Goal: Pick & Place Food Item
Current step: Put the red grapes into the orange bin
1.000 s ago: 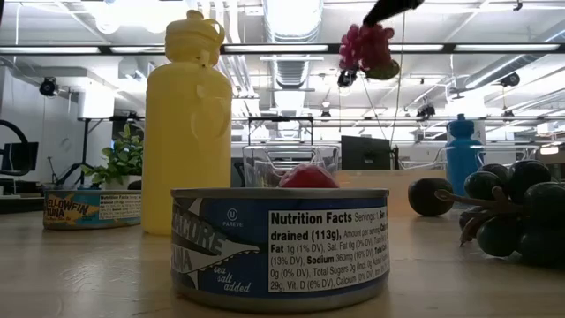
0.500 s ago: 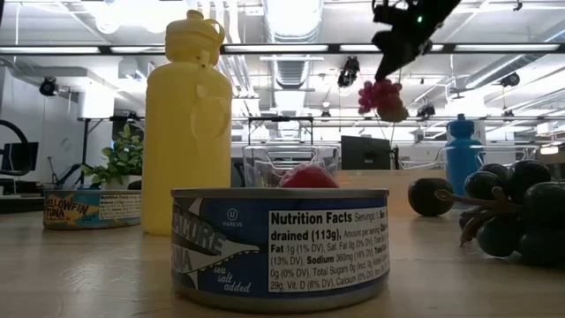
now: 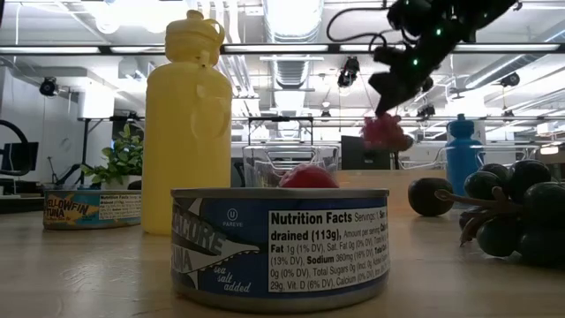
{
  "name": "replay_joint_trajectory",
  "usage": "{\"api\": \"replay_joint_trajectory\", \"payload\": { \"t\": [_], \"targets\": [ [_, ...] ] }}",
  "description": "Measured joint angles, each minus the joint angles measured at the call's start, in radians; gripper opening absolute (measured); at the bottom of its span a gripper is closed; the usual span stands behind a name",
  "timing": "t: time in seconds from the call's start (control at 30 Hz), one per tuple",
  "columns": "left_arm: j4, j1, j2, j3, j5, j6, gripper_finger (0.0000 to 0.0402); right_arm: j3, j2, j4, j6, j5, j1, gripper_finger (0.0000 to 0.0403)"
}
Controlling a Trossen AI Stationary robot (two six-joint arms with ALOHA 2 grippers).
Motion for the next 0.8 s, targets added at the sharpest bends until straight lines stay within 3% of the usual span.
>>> {"api": "replay_joint_trajectory", "payload": {
  "t": [0.17,0.8],
  "targets": [
    [0.0,0.0,0.0,0.0,0.0,0.0,0.0122,-0.062,0.035,0.112,0.002,0.0,-0.022,0.0008],
    [-0.001,0.0,0.0,0.0,0.0,-0.003,0.0122,-0.066,0.282,0.137,0.01,0.009,-0.068,0.0008]
  ]
}}
